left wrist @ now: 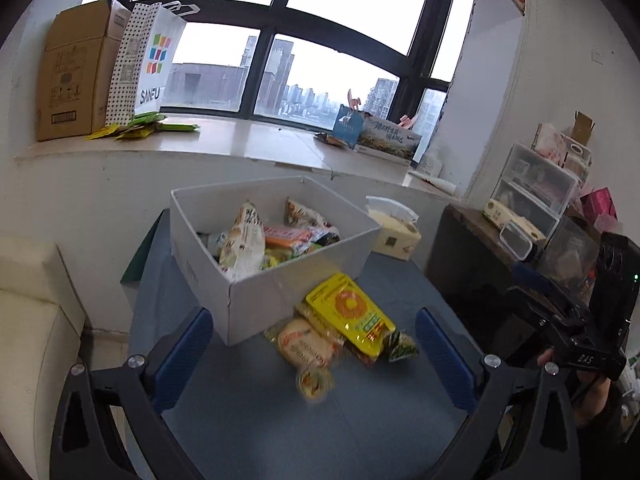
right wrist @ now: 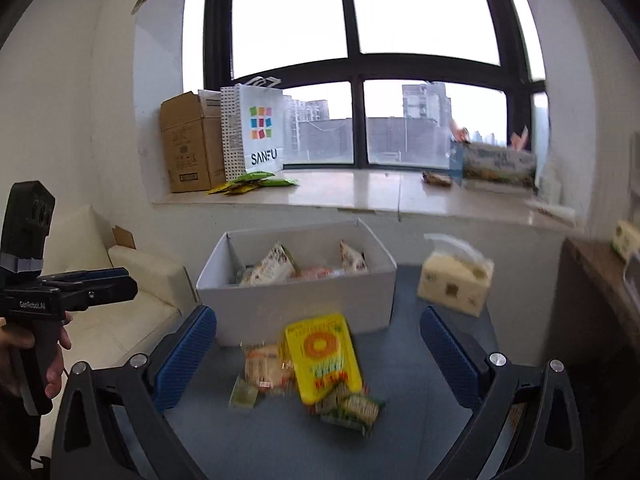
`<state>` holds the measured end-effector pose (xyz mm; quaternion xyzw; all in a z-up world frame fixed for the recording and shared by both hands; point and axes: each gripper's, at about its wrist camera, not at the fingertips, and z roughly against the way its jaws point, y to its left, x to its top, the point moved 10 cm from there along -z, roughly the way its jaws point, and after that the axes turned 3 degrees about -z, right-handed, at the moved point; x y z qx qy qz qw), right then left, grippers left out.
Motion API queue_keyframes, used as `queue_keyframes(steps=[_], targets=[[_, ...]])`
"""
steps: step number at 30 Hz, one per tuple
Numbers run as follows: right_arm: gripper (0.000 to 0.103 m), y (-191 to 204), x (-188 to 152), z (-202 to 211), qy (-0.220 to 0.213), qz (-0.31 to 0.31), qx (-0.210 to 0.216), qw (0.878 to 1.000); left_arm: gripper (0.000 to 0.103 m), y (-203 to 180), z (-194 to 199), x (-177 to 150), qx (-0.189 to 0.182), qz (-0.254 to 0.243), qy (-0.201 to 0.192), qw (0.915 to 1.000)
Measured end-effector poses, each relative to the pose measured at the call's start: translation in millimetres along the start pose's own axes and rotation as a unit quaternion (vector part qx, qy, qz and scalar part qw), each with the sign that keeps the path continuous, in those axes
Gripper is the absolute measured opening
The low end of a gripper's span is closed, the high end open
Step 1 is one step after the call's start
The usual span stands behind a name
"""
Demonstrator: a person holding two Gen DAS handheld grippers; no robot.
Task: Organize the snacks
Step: 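Grasp yellow chip bag with right tool while left tool grasps pudding cup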
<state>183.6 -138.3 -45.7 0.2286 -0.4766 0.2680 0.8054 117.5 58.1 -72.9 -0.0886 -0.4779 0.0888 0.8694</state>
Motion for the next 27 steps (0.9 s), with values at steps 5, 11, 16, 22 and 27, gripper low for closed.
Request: queue_keyframes(steps=[5,11,16,22,27], targets=[[0.103,-23,-47,0,0.043,-0.048,-0.008,0.998,0.103,-1,-4,-26,0.0,-0.001,0.025,0.9997],[0.103,-27,-73,-26,0.087,-0.027,-0.021,0.996,0.103,-3,-8,-36,-0.001,-0.006,0.036,0.9993],[0.103,-10,-81,-68,0.127,0.043,-0.014,0.991,0.103,-5,-9,-38,-0.006,-0.01,0.04,0.9991],[0.103,1,-84,-122,0.168,0.091,-0.012,0.981,0.103,-7,-9,-45,-0.005,-0.02,0.047,0.9987],[0.103,0,-96,-160,0.216,0.111,-0.012,0.97,0.103,-14,-12,-54,-0.004,-0.048,0.059,0.9971]])
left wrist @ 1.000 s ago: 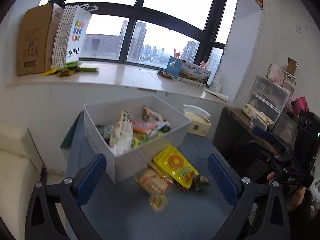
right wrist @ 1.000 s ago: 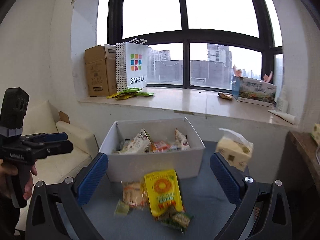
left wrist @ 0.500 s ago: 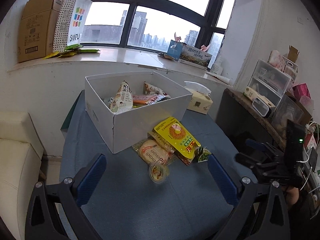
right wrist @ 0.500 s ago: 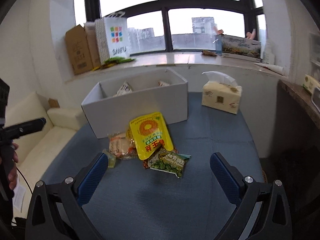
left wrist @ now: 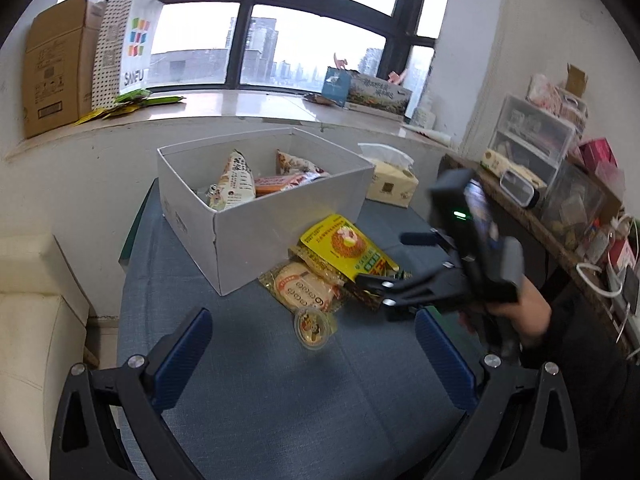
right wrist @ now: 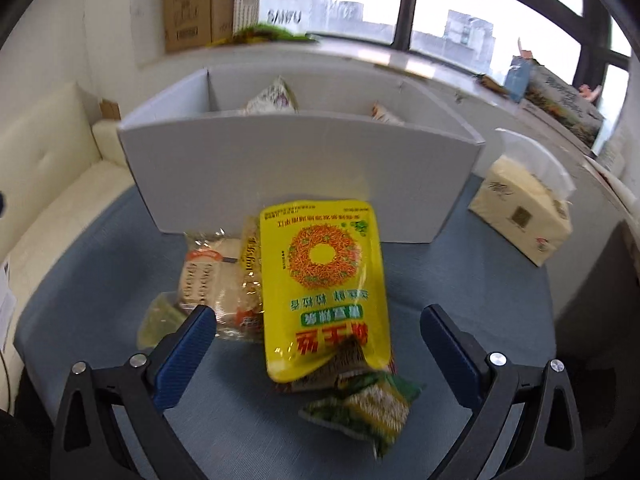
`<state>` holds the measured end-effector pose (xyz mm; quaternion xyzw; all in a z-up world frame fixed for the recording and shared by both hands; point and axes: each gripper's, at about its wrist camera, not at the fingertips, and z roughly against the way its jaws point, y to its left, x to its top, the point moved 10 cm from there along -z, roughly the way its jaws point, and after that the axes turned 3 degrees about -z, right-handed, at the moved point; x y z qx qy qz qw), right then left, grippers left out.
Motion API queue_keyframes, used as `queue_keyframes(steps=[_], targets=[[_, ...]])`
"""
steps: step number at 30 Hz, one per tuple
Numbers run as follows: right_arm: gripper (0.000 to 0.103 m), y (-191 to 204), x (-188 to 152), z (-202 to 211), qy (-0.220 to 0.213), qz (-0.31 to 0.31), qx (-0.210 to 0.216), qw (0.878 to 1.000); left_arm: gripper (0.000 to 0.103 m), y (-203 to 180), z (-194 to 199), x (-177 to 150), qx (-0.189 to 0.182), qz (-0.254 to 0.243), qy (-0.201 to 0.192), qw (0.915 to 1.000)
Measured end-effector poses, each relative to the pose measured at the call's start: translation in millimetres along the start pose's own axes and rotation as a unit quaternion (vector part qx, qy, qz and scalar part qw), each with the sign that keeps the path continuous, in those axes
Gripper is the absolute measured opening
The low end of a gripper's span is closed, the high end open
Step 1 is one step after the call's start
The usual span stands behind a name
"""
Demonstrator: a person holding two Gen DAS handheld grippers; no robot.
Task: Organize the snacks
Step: 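Grasp yellow chip bag with right tool while left tool grasps pudding cup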
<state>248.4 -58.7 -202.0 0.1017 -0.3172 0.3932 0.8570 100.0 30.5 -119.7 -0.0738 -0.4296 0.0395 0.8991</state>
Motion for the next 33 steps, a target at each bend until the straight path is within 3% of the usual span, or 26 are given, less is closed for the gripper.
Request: queue_keyframes(steps=[5,7,9,10,15,17,26,33], targets=[[0.103,1,-4,-27,0.032,0.013,-0.004,0.999,0.103,-7,-7,-7,-0.003,-0.015,0.015,0.9998],[0.081,4,-6,-32,0.037,0.017,0.004,0.999,0.103,-9,-9,-10,-0.004,-0.018,0.018,0.9997],[0.076,2,-6,-30,0.035,0.011,0.002,0.999,0.103,-10,-10,-12,-0.003,-0.022,0.021,0.9995],[0.06,1,-5,-26,0.029,0.007,0.006,1.0,0.103,-10,-11,-13,-0.003,-0.022,0.023,0.9995],[0.048,-6,-7,-1,0.011,-0.025,0.031,0.999,0.103,-10,-21,-18,-0.005,-0.021,0.032,0.9992],[0.038,-10,-9,14,-0.004,-0.039,0.04,0.998,0.103,-10,-28,-20,-0.003,-0.025,0.04,0.9989],[0.038,-27,-17,94,-0.088,-0.119,0.079,0.986,0.103,-23,-91,-31,0.009,-0.059,0.1,0.9932],[0.038,-34,-36,128,-0.117,-0.157,0.093,0.976,0.103,-23,-142,-44,0.048,-0.069,0.15,0.9851]])
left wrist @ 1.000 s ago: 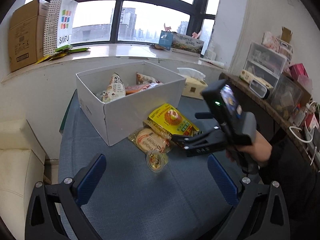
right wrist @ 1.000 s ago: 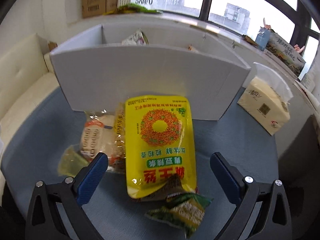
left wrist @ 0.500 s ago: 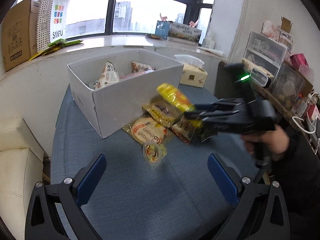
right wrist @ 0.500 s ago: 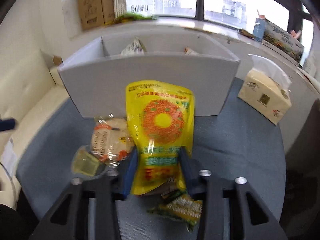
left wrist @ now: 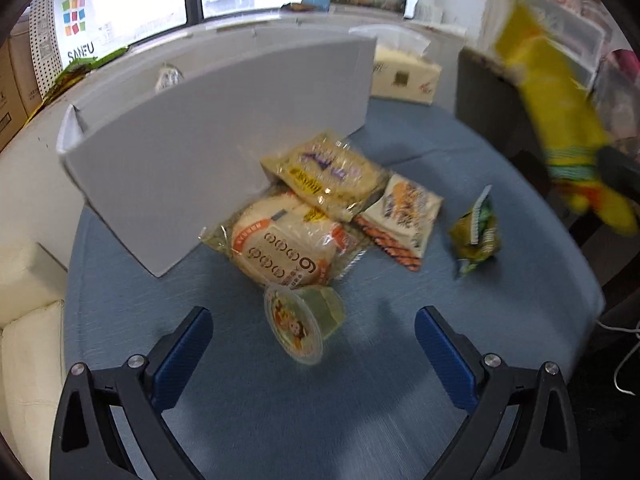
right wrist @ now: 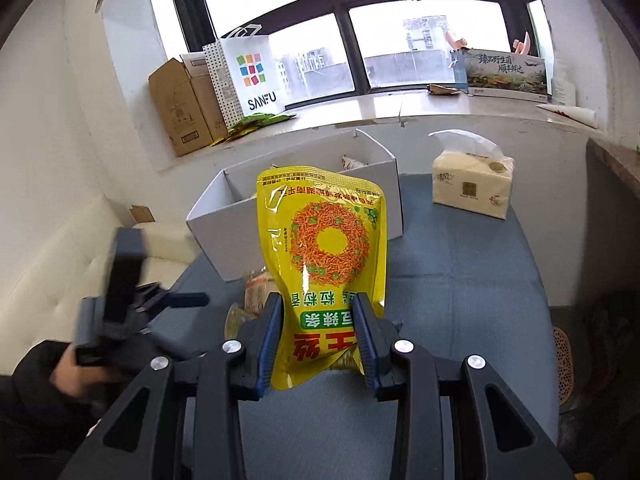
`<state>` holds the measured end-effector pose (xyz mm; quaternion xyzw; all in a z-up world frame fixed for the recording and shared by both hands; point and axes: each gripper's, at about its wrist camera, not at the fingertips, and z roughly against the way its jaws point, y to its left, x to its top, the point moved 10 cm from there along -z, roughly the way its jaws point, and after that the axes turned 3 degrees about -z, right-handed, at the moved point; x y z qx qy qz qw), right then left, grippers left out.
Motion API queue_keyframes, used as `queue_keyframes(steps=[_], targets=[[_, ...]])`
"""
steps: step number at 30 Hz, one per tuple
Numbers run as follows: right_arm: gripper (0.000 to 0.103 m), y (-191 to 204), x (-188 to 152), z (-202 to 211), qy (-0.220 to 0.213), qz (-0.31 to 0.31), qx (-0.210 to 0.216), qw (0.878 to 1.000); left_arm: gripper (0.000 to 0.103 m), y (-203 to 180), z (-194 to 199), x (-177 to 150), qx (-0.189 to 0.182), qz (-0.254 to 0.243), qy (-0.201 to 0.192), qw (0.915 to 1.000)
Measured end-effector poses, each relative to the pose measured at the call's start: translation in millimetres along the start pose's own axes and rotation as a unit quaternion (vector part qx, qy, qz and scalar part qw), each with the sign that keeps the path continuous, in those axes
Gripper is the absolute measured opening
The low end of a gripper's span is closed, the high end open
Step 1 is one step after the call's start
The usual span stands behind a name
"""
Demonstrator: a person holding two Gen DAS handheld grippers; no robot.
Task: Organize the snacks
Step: 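Grasp yellow chip bag with right tool while left tool grasps pudding cup, then lower both held snacks into the white box and release them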
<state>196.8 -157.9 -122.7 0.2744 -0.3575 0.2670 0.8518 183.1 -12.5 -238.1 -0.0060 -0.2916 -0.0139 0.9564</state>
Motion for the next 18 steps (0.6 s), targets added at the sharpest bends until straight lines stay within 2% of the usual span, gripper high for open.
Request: queue_keyframes(steps=[4,5,7,8,11,18], targets=[[0.038,0,-9,4,0.004,-0.003,0.007,1.0,0.101,8,-21,-2,0.006,0.012,0.011,0.9999],[0.038,0,-12,4,0.006,-0.004,0.01,1.0,0.098,9,-22,-1,0.003,0.014,0.009,0.9999],[0.038,1,-14,2,0.01,-0.002,0.011,1.0,0.063,13,-22,-3,0.004,0.016,0.007,0.9998],[0.038,2,-16,2,0.011,-0.002,0.009,1.0,0.049,14,-19,-2,0.003,0.012,0.0,0.9999],[0.038,6,-18,-1,0.014,0.001,0.014,1.0,0.05,17,-3,-3,-0.037,0.038,-0.027,0.9982],[0.038,13,-19,-11,0.021,0.005,0.02,1.0,0.05,28,60,8,-0.068,0.06,-0.101,0.9906]])
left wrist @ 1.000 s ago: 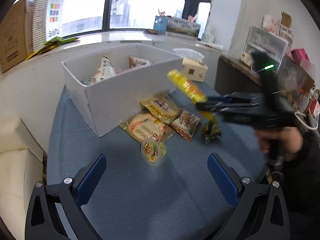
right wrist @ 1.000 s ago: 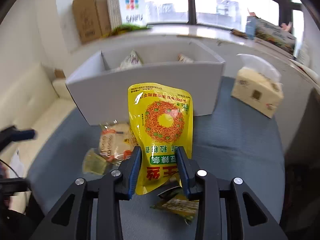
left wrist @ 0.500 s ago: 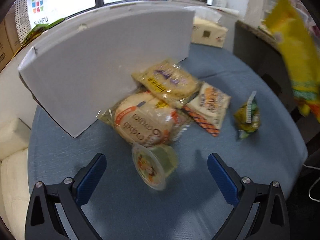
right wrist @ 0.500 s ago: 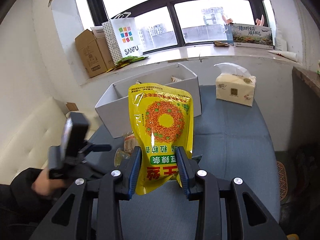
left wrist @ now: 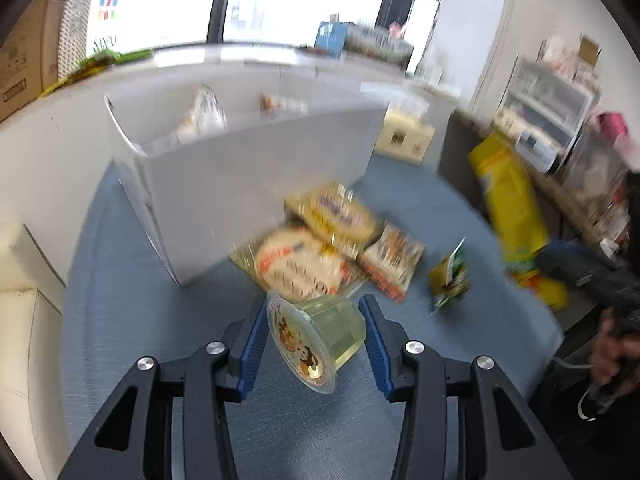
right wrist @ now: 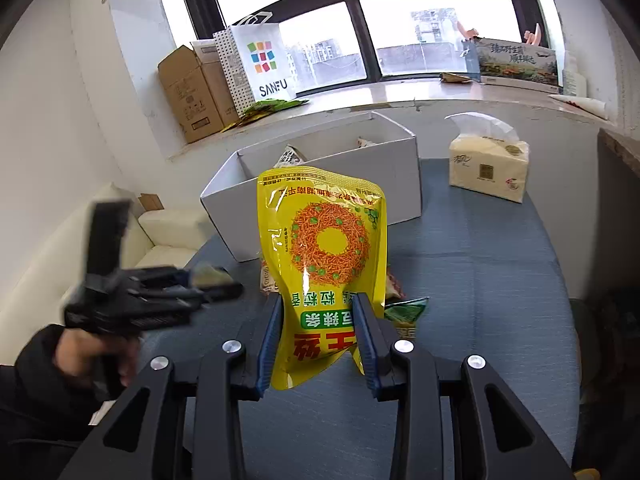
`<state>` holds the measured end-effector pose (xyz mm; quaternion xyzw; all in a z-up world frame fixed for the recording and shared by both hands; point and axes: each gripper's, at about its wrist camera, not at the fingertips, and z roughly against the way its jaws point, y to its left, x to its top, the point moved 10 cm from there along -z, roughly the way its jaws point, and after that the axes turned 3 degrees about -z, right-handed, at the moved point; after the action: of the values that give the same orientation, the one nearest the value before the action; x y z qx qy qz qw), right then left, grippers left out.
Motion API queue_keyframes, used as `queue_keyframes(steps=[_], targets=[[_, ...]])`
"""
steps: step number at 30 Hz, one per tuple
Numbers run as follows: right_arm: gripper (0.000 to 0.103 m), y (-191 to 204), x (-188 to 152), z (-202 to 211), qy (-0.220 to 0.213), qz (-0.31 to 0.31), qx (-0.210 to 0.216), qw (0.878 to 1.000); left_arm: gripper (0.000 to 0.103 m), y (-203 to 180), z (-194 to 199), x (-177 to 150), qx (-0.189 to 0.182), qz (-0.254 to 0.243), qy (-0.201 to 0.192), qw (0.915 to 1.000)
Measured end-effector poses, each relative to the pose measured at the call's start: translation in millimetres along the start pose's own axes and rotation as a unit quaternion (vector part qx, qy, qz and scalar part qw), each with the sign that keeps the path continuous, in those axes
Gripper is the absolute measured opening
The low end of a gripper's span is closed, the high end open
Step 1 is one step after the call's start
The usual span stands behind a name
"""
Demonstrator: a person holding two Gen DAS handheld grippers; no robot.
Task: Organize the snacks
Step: 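Lower both held snacks into the white box and release them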
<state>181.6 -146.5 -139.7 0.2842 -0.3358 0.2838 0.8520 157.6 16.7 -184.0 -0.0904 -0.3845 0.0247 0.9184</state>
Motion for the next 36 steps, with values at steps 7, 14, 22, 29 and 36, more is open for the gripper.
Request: queue_keyframes(steps=[7,14,22,29,36], targets=[[0.038,14,43,-12,-0.016,0.007,0.017,1.0,0.05,16,60,73,-0.005,0.007,-0.092,0.9957],[0.038,25,149,-58,-0.029,0.025,0.008,0.999,0.05,63,49,157,0.026,0.01,-0.114,0.9931],[0.042,19,215,-151,0.032,0.038,-0.035,0.998,0.05,108,-11,197,0.087,0.003,-0.083,0.9927],[0.103,5,222,-168,0.027,0.02,-0.068,0.997,0.103,136,-26,177,0.11,0.046,-0.051,0.9915],[0.103,12,214,-141,0.003,0.029,-0.058,0.998,0.103,120,-1,175,0.101,0.037,-0.069,0.9918]])
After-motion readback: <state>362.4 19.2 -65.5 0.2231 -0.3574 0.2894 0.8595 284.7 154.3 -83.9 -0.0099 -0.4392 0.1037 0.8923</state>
